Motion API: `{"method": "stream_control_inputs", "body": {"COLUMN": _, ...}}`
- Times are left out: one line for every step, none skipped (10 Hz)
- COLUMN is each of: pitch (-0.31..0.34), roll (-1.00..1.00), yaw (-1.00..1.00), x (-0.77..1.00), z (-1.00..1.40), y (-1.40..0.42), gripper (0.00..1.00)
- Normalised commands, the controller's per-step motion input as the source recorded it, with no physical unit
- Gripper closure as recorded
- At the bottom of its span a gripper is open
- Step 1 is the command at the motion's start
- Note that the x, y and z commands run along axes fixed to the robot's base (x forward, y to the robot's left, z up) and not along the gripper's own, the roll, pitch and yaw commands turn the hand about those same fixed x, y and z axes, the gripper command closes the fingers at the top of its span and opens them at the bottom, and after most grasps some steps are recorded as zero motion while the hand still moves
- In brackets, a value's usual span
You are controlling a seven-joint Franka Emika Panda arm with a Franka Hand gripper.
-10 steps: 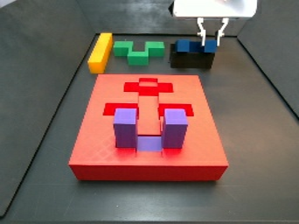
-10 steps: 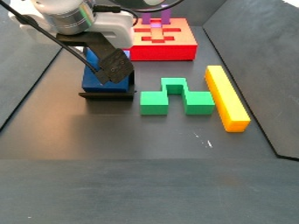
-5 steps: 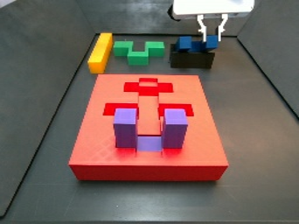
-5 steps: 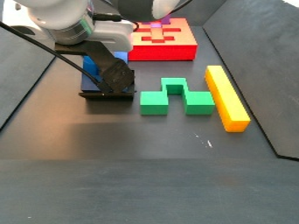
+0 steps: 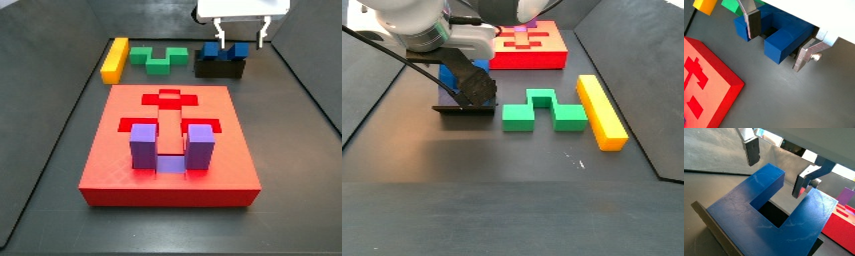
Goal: Pick up the blue object. Move up. Place the blue object on the fixture. Regrasp the blue object. Move to above the board. Insert the blue object.
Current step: Regrasp the blue object.
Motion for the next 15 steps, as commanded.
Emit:
{"method": "stream_control_inputs", "body": {"pitch": -0.051, "roll": 0.19, "yaw": 0.00, "x": 0.00, "z": 0.32, "y": -0.01, "gripper": 0.00}}
{"method": "stream_control_inputs", "body": {"pitch": 0.026, "roll": 0.17, "yaw": 0.11, "x": 0.21, "z": 0.73, "y": 0.02, "gripper": 0.00}}
{"method": "stream_control_inputs", "body": {"pitch": 0.117, "roll": 0.19, "yaw": 0.09, "x": 0.33, "z": 0.83, "y": 0.02, "gripper": 0.00}}
{"method": "stream_control_inputs", "body": {"pitch": 0.114, "roll": 0.39, "yaw": 0.06, "x": 0.27, "z": 0.79, "y": 0.00, "gripper": 0.00}}
{"method": "stream_control_inputs", "body": {"pitch": 0.026, "roll": 0.97, "yaw": 0.00, "x": 0.08, "z": 0.51, "y": -0.11, "gripper": 0.00}}
{"method": "stream_control_inputs", "body": {"pitch": 0.000, "roll": 1.00, "yaw": -0.07, "x": 0.00, "z": 0.23, "y": -0.32, "gripper": 0.00}}
{"method": "stream_control_inputs", "body": {"pitch": 0.000, "roll": 1.00, "yaw": -0.09, "x": 0.00, "z": 0.19, "y": -0.37, "gripper": 0.00}}
{"method": "stream_control_inputs", "body": {"pitch": 0.000, "roll": 1.00, "yaw": -0.10, "x": 0.00, "z": 0.15, "y": -0.37, "gripper": 0.00}}
{"method": "stream_control_inputs", "body": {"pitch": 0.000, "roll": 1.00, "yaw": -0.11, "x": 0.00, "z": 0.13, "y": -0.35, "gripper": 0.00}}
{"method": "stream_control_inputs", "body": {"pitch": 0.000, "roll": 1.00, "yaw": -0.09, "x": 0.00, "z": 0.15, "y": -0.35, "gripper": 0.00}}
{"method": "stream_control_inputs", "body": {"pitch": 0.020, "roll": 1.00, "yaw": -0.05, "x": 0.02, "z": 0.29, "y": -0.34, "gripper": 0.00}}
{"method": "stream_control_inputs", "body": {"pitch": 0.037, "roll": 1.00, "yaw": -0.03, "x": 0.06, "z": 0.33, "y": -0.33, "gripper": 0.00}}
{"method": "stream_control_inputs", "body": {"pitch": 0.020, "roll": 1.00, "yaw": -0.06, "x": 0.08, "z": 0.14, "y": -0.31, "gripper": 0.00}}
{"method": "stream_control_inputs", "body": {"pitch": 0.000, "roll": 1.00, "yaw": -0.09, "x": 0.09, "z": 0.03, "y": -0.30, "gripper": 0.00}}
{"method": "stream_control_inputs", "body": {"pitch": 0.000, "roll": 1.00, "yaw": -0.09, "x": 0.10, "z": 0.02, "y": -0.30, "gripper": 0.00}}
